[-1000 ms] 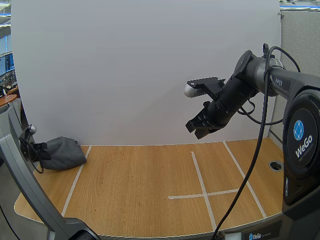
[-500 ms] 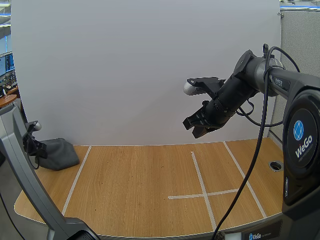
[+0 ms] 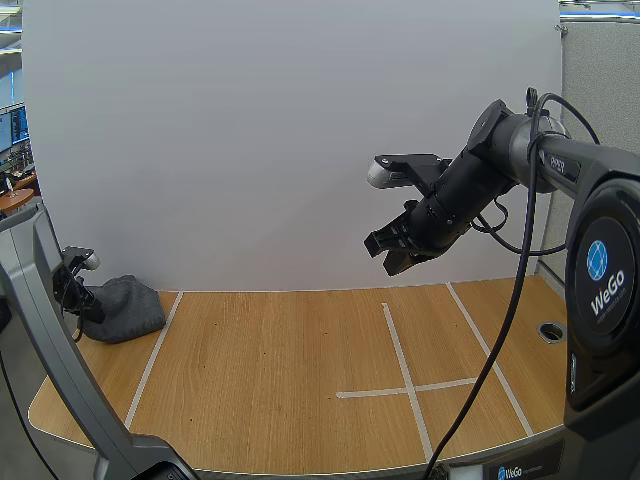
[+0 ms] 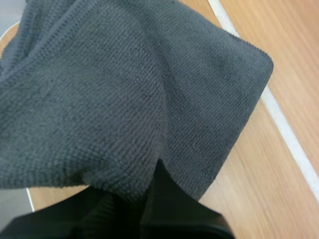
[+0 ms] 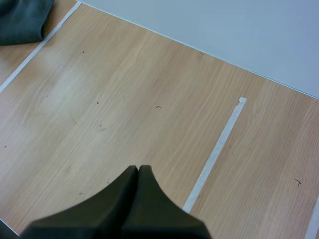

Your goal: Fold the towel

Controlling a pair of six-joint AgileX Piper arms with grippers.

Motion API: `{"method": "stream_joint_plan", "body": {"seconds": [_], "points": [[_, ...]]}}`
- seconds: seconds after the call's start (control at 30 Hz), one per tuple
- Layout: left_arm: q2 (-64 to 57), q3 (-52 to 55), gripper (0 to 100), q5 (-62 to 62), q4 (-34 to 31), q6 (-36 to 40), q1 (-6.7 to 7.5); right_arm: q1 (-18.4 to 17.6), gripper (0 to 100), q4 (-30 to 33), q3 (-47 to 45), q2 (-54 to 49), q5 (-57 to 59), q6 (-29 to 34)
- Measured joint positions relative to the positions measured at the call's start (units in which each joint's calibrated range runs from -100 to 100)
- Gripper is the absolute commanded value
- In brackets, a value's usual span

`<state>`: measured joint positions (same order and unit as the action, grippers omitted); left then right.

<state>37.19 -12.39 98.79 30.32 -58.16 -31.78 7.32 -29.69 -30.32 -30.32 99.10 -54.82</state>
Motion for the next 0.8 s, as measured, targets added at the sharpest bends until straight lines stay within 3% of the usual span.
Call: {"method": "stream_joint_plan", "body": {"seconds": [0.5,0.8], "points": [[0.0,0.0,0,0.0,-2.46,-1.84,0.13,0.0,0,-0.96,0.0,0.0,0.0,0.98],[-0.82,0.0,0,0.19,2.67,-1.03,-0.7,0.0,0,-1.16,0.0,0.0,0.0,1.07]]}}
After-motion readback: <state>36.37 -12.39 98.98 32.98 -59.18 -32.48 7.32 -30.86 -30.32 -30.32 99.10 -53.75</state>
